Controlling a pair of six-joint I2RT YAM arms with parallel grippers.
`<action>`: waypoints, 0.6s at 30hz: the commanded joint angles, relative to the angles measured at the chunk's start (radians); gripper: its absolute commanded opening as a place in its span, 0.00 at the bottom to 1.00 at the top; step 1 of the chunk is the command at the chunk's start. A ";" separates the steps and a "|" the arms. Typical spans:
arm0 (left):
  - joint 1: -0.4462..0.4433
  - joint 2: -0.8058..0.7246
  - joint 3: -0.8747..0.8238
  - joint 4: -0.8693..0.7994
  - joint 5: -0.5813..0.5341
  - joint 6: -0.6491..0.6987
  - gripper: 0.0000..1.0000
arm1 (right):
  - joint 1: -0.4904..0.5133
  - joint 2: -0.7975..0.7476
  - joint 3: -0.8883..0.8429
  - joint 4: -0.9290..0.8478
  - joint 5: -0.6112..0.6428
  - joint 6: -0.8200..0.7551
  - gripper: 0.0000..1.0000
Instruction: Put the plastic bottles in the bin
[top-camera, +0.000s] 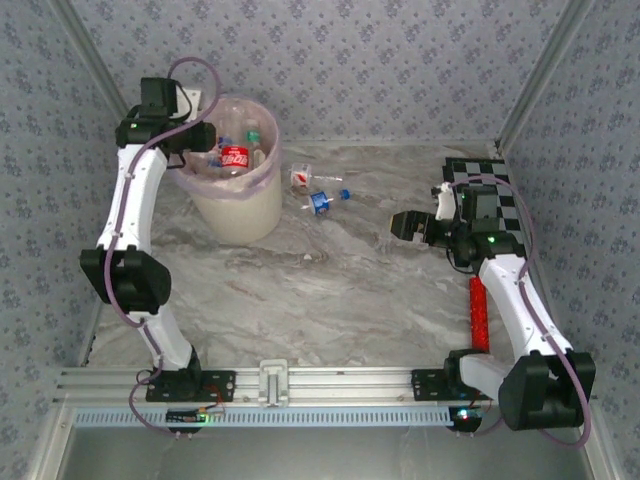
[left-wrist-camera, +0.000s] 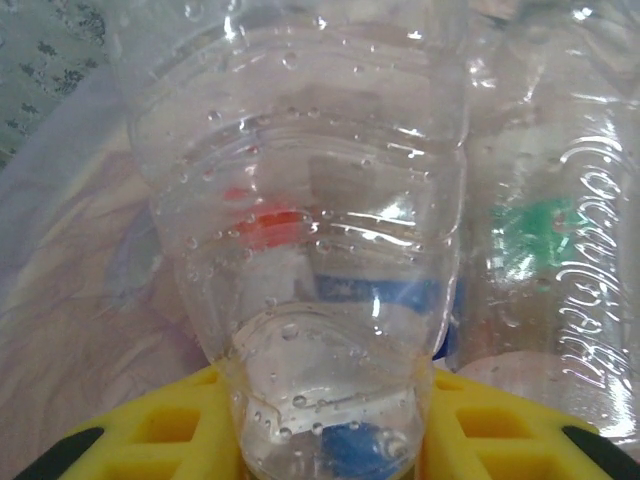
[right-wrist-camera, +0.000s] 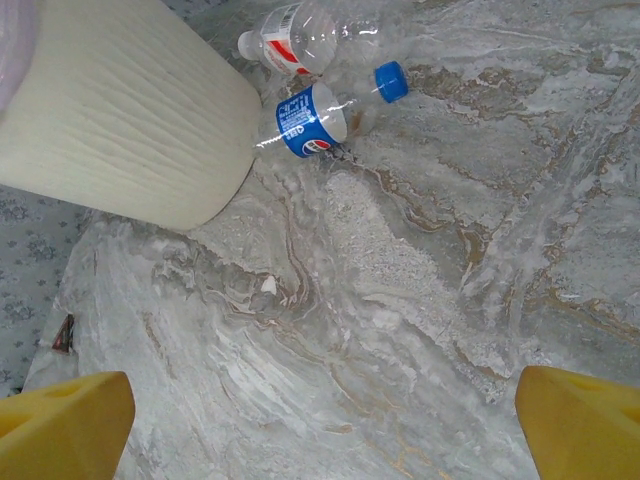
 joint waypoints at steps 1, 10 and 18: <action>-0.028 0.035 -0.042 -0.140 -0.026 0.041 0.25 | 0.006 0.001 0.008 0.001 0.013 0.002 1.00; 0.002 -0.039 -0.151 -0.108 0.260 -0.035 0.23 | 0.012 0.013 0.011 -0.006 0.036 -0.001 1.00; -0.004 -0.027 0.064 -0.319 0.337 -0.010 0.21 | 0.016 0.012 0.009 -0.014 0.059 -0.008 1.00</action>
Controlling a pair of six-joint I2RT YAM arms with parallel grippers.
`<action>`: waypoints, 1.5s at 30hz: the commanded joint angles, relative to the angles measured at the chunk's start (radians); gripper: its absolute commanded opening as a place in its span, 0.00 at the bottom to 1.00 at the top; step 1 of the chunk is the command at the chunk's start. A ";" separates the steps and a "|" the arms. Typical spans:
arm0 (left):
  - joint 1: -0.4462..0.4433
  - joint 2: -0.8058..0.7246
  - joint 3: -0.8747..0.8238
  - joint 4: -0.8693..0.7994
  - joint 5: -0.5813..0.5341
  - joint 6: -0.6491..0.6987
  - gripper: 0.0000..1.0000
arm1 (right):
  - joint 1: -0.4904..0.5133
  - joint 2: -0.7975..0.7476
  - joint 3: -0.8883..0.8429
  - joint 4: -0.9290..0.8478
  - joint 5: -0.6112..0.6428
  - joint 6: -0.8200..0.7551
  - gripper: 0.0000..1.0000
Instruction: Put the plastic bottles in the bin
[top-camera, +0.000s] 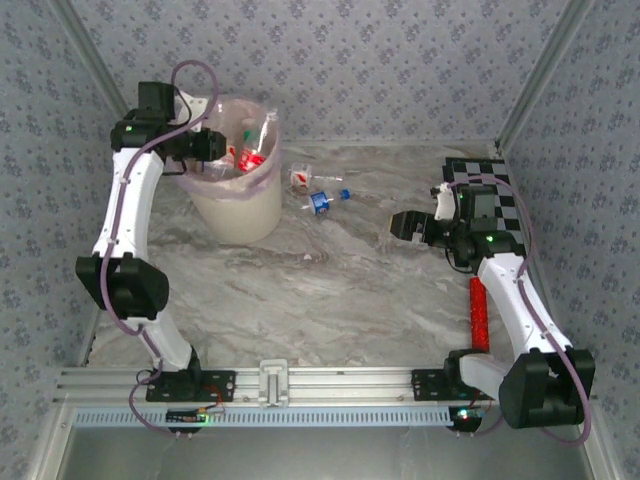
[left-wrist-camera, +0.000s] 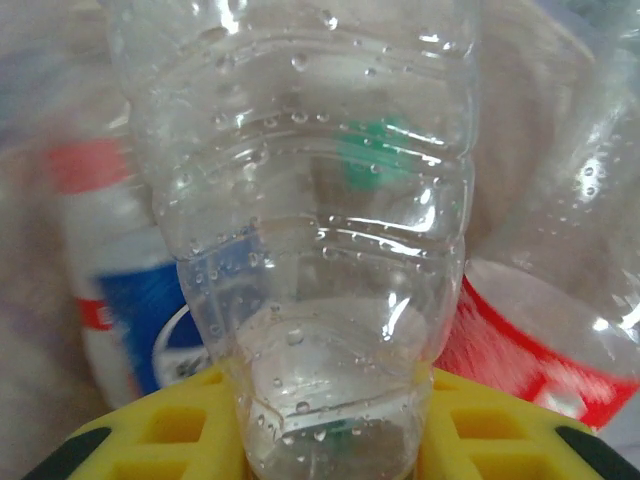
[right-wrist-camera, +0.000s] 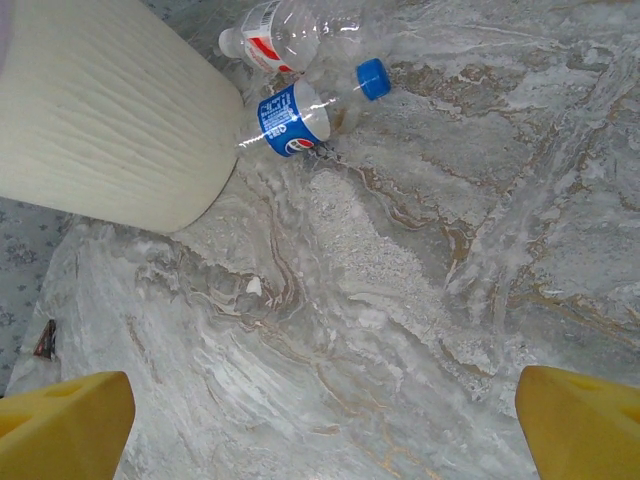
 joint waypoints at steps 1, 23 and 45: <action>-0.013 0.021 0.081 -0.216 0.031 -0.002 0.21 | 0.007 0.002 0.006 -0.009 0.018 -0.007 1.00; -0.051 -0.096 0.096 0.002 0.026 -0.025 0.89 | 0.041 0.049 0.004 0.025 0.040 0.021 1.00; -0.345 0.016 0.064 0.266 -0.571 0.027 0.83 | 0.151 0.103 0.054 -0.001 0.118 0.026 1.00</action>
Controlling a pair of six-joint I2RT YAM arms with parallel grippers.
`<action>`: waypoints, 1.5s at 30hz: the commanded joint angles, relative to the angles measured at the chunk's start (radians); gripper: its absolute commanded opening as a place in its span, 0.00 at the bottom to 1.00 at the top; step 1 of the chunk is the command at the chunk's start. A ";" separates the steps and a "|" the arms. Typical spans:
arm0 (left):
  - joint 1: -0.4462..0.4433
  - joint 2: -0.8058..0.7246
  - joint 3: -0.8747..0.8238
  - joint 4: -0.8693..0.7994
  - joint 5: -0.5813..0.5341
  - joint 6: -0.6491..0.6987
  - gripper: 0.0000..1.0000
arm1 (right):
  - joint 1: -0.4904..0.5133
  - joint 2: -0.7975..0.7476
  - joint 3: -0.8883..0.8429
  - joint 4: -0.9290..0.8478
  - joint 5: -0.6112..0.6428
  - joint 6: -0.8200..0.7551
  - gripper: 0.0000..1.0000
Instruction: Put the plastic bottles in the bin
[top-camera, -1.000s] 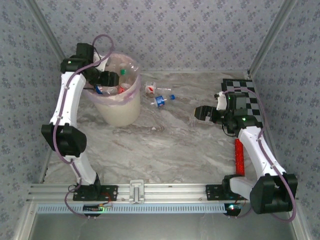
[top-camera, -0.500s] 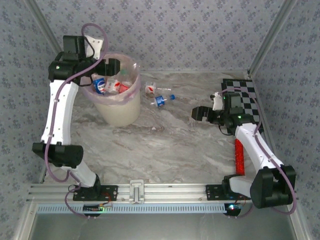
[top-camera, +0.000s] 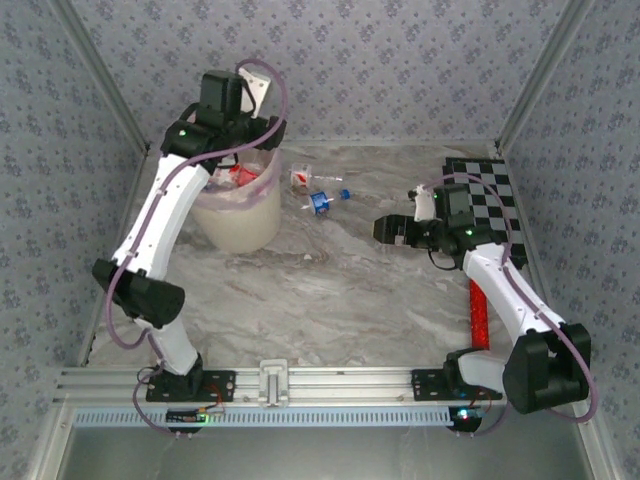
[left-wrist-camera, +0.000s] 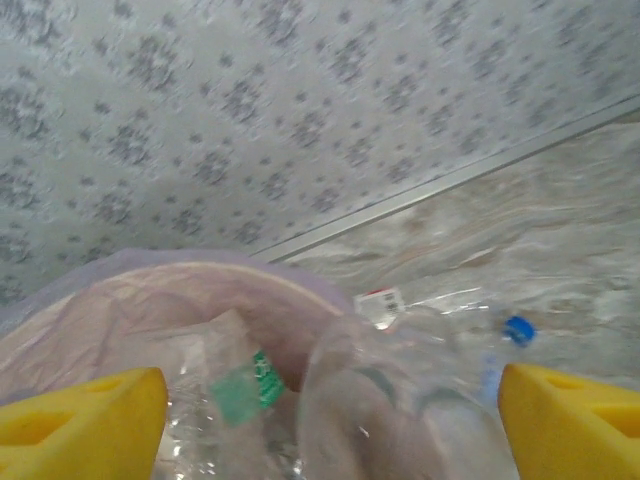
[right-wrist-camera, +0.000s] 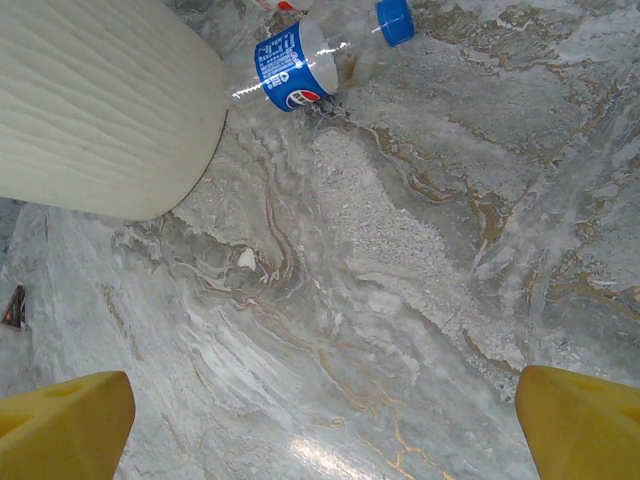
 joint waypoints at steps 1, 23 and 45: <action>0.020 0.029 -0.009 0.028 -0.118 -0.035 0.80 | 0.010 0.014 0.035 -0.017 0.023 0.006 1.00; 0.102 0.028 -0.074 -0.004 0.087 -0.225 0.77 | 0.035 0.059 0.058 -0.024 0.050 0.001 1.00; -0.318 -0.013 0.197 -0.175 -0.118 0.073 0.88 | -0.020 -0.026 -0.039 0.100 0.142 0.181 1.00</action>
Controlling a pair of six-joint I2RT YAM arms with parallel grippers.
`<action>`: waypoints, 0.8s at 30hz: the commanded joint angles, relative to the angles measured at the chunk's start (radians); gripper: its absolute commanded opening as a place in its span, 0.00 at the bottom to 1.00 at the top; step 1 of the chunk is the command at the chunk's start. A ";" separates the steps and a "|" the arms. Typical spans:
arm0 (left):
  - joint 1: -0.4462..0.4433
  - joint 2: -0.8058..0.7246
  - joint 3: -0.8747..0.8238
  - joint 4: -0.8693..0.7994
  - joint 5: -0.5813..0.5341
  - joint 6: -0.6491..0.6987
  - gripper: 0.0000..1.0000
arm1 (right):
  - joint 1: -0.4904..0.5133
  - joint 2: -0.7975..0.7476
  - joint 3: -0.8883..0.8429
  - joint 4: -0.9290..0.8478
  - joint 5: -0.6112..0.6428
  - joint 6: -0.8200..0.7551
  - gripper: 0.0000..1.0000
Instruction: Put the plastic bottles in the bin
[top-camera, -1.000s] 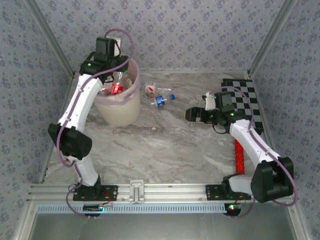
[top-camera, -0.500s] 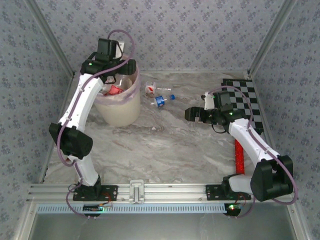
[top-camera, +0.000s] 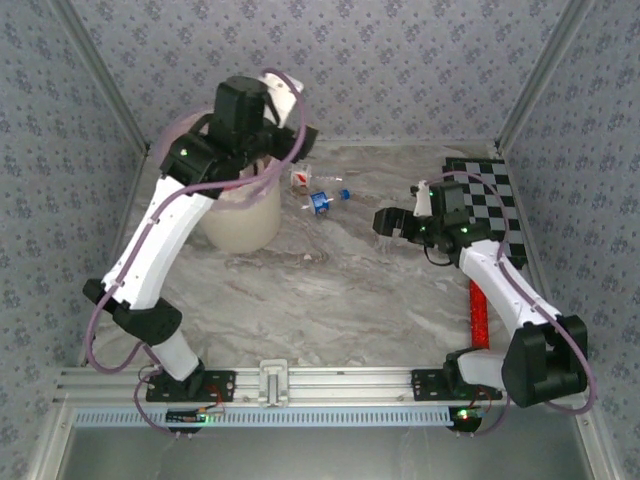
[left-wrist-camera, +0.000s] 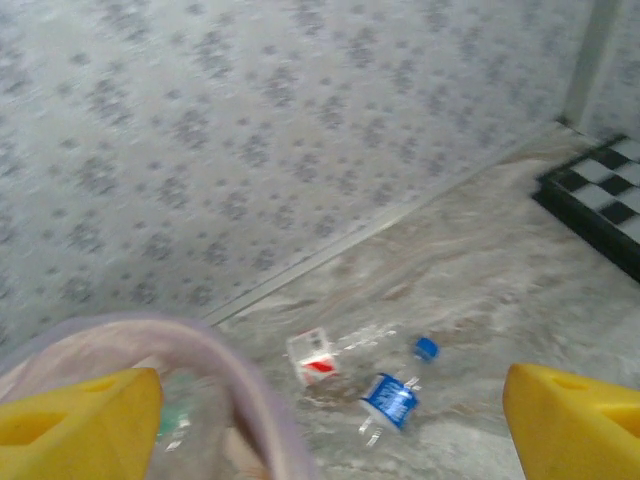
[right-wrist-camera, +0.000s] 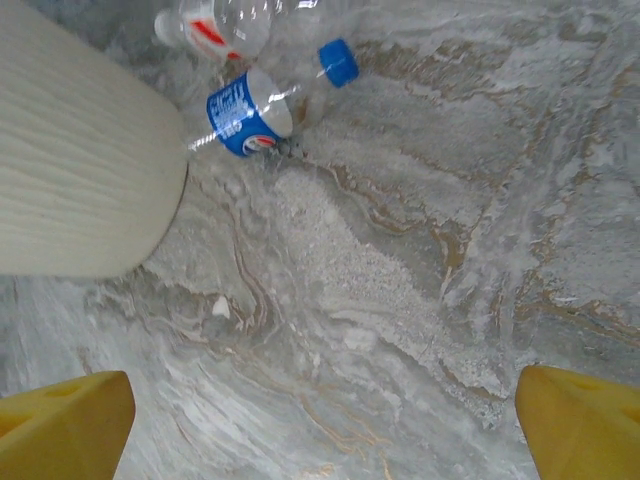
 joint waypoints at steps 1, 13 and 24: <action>-0.052 0.102 0.090 -0.093 -0.017 0.059 0.88 | -0.043 -0.061 -0.048 0.035 0.024 0.072 1.00; -0.049 0.622 0.460 -0.101 0.073 -0.314 0.90 | -0.161 -0.151 -0.144 0.040 -0.043 0.146 1.00; 0.070 0.867 0.495 0.130 -0.078 -0.786 0.88 | -0.175 -0.181 -0.165 -0.008 -0.055 0.129 1.00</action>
